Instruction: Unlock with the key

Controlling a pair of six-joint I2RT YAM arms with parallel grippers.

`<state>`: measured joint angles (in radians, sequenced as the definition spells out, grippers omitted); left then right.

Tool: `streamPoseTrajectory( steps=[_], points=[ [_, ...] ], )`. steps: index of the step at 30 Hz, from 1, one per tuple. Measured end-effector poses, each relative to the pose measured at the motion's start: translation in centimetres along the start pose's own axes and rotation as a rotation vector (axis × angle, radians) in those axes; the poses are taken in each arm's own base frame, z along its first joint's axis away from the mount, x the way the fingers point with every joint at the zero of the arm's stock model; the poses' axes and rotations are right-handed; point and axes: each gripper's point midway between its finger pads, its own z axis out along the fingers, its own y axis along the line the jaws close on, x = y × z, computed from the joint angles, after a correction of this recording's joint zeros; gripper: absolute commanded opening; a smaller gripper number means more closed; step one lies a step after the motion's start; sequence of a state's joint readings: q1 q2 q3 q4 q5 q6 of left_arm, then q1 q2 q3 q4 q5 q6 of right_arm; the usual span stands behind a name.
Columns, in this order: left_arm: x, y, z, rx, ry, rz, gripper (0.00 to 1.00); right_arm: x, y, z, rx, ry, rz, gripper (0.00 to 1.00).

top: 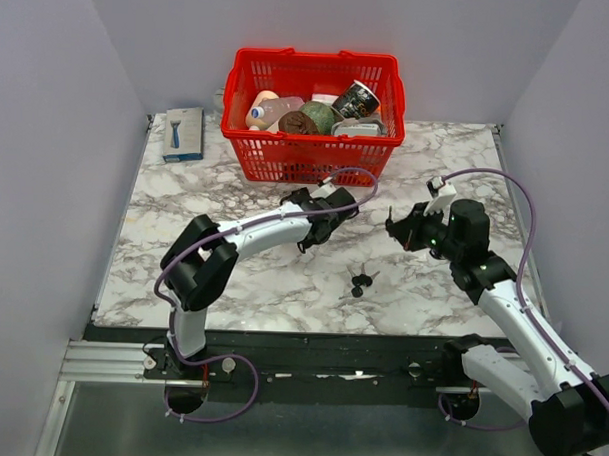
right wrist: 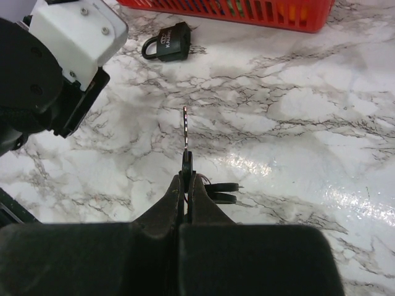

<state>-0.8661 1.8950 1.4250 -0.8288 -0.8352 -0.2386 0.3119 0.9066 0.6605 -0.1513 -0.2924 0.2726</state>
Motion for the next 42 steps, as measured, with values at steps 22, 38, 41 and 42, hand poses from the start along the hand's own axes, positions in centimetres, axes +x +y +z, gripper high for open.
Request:
streamPoseTrajectory(
  steps=[22,38,41,42],
  points=[
    [3.7,-5.2,3.7,0.198,0.170,-0.509,0.00,6.9,8.2,1.1,-0.356,0.212,0.073,0.01],
    [2.0,-2.8,-0.1,0.256,0.084,-0.730,0.00,13.3,16.1,5.0,-0.553,0.420,0.267,0.01],
    [2.0,-2.9,-0.1,0.263,0.085,-0.731,0.00,14.3,16.0,5.9,-0.556,0.443,0.297,0.01],
    [2.0,-3.0,-0.1,0.265,0.086,-0.730,0.00,14.6,16.0,6.2,-0.556,0.448,0.302,0.01]
  ],
)
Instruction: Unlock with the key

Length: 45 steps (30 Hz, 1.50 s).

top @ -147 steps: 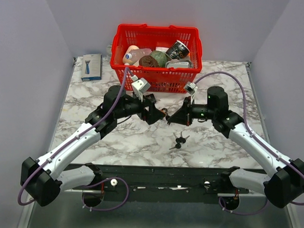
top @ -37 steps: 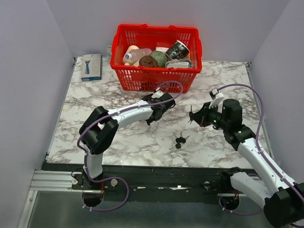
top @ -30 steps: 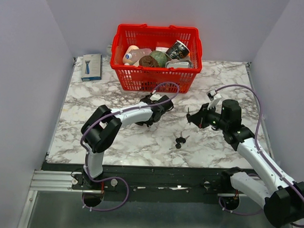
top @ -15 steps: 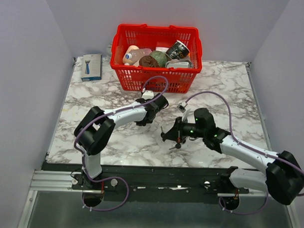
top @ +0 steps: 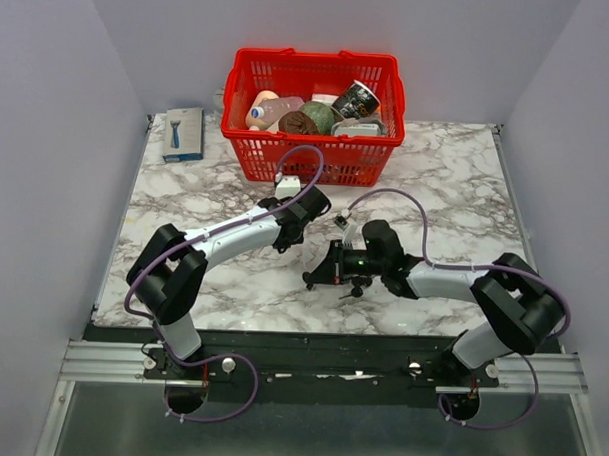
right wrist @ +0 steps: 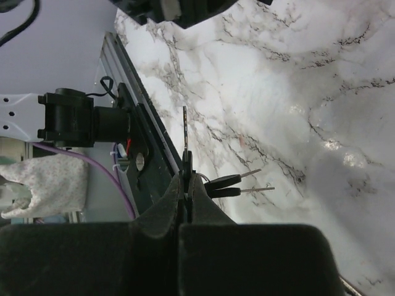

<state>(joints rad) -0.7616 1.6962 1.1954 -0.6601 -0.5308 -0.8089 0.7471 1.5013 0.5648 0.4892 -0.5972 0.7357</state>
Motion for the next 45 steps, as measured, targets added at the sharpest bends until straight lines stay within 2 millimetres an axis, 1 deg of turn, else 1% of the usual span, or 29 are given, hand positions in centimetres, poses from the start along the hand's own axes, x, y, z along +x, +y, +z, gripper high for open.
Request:
streamPoseTrajectory(
  steps=[4,9,16,24,30,35,41,45],
  points=[
    [0.2,0.0,0.0,0.003,0.005,0.002,0.00,0.2,-0.9,1.1,0.000,0.017,0.020,0.01],
    [0.3,-0.1,0.1,0.011,0.011,0.005,0.00,-0.1,-1.7,2.6,-0.013,0.022,0.020,0.01],
    [0.6,-0.2,0.2,0.017,0.019,0.005,0.00,-0.6,-1.6,4.1,-0.085,0.010,0.015,0.01],
    [1.2,-0.3,0.3,0.036,0.030,-0.003,0.00,0.7,-3.4,5.5,-0.100,0.031,0.056,0.01],
    [1.9,-0.5,0.5,0.051,0.047,-0.006,0.00,1.3,-3.9,6.2,-0.149,0.035,0.064,0.01],
    [2.0,-0.6,0.6,0.057,0.049,-0.011,0.00,1.3,-3.8,6.5,-0.181,0.024,0.042,0.01],
    [2.1,-0.9,0.7,0.071,0.052,-0.016,0.00,1.6,-4.5,7.0,-0.186,0.027,0.046,0.01],
    [2.4,-0.9,0.7,0.075,0.058,-0.017,0.00,1.3,-4.3,7.0,-0.200,0.013,0.029,0.01]
  ],
)
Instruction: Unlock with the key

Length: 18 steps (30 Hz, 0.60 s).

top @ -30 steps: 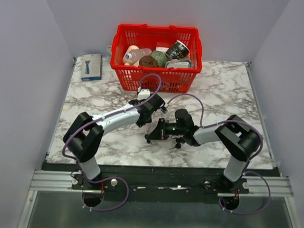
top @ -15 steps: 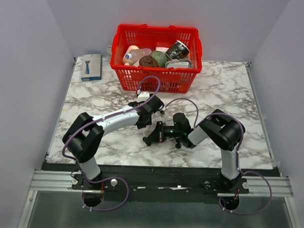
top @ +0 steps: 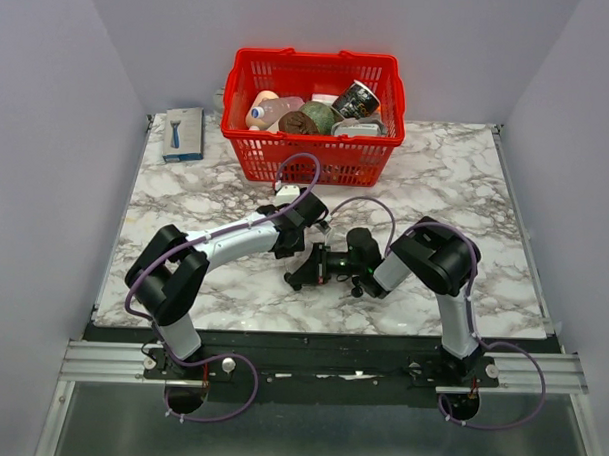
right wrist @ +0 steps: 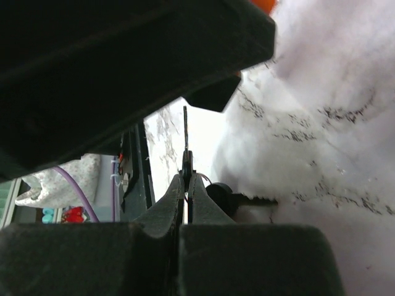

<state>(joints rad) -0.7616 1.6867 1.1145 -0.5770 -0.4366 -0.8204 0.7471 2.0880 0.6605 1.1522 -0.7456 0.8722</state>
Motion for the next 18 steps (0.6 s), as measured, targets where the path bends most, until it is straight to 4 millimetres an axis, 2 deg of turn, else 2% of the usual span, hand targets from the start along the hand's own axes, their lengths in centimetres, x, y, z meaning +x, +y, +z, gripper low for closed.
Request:
streamPoseTrajectory(
  steps=[18],
  points=[
    [0.75,0.20,0.49,0.001,0.009,-0.006,0.00,-0.91,-0.52,0.00,-0.038,-0.053,-0.022,0.01]
  ],
)
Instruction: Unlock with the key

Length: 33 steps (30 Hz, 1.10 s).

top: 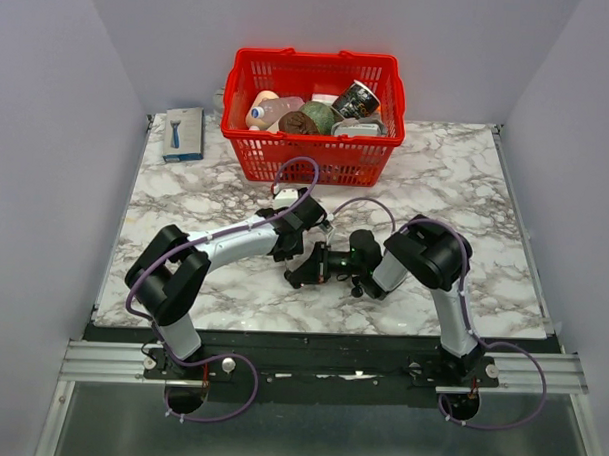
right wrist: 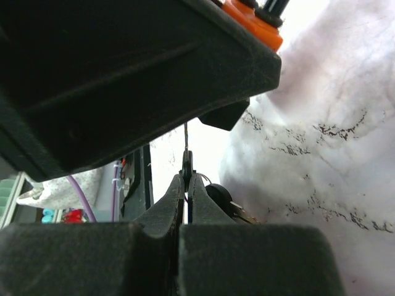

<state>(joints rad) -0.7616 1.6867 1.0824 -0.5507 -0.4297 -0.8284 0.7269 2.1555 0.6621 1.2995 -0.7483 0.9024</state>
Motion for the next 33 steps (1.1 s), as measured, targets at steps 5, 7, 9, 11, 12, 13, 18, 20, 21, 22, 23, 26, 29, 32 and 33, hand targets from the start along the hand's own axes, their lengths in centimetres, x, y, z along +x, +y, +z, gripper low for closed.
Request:
streamPoseTrajectory(
  steps=[5,7,9,11,12,13,18,20,21,22,23,26,29,32,33],
  points=[
    [0.42,0.24,0.19,-0.006,0.007,-0.004,0.00,-0.35,-0.15,0.00,0.001,-0.007,0.016,0.01],
    [0.43,0.19,0.21,-0.005,0.006,-0.007,0.00,-0.51,-0.24,0.06,0.003,-0.006,0.019,0.01],
    [0.45,0.13,0.24,-0.002,0.004,-0.008,0.00,-0.69,-0.31,0.30,0.002,-0.001,0.022,0.01],
    [0.47,0.05,0.21,-0.001,0.004,-0.010,0.00,-0.83,-0.35,0.54,-0.001,0.006,0.025,0.01],
    [0.48,0.00,0.20,0.000,0.003,-0.011,0.00,-0.81,-0.37,0.62,-0.003,0.011,0.029,0.01],
    [0.49,-0.04,0.19,0.001,0.003,-0.012,0.00,-0.82,-0.34,0.67,-0.005,0.014,0.030,0.01],
    [0.41,-0.15,0.19,0.003,-0.001,-0.020,0.00,-0.78,-0.38,0.69,-0.004,0.022,0.039,0.01],
    [0.39,-0.11,0.20,0.001,-0.002,-0.021,0.00,-0.78,-0.38,0.69,-0.004,0.022,0.041,0.01],
    [0.38,-0.10,0.20,0.000,-0.003,-0.022,0.00,-0.80,-0.39,0.69,-0.004,0.022,0.042,0.01],
    [0.37,-0.09,0.20,0.000,-0.003,-0.023,0.00,-0.77,-0.39,0.67,-0.003,0.022,0.044,0.01],
    [0.36,-0.07,0.20,-0.001,-0.004,-0.023,0.00,-0.74,-0.40,0.65,-0.002,0.022,0.046,0.01],
    [0.29,0.04,0.16,-0.008,-0.006,-0.022,0.00,-0.62,-0.41,0.49,0.000,0.022,0.050,0.01],
    [0.11,0.13,0.08,-0.015,-0.011,-0.022,0.00,-0.45,-0.39,0.29,0.004,0.023,0.054,0.01],
    [-0.22,0.16,-0.09,-0.021,-0.018,-0.022,0.00,-0.25,-0.34,0.05,0.009,0.023,0.063,0.01],
    [-0.29,0.13,-0.15,-0.020,-0.019,-0.023,0.00,-0.22,-0.32,0.01,0.010,0.023,0.065,0.01]
  ],
)
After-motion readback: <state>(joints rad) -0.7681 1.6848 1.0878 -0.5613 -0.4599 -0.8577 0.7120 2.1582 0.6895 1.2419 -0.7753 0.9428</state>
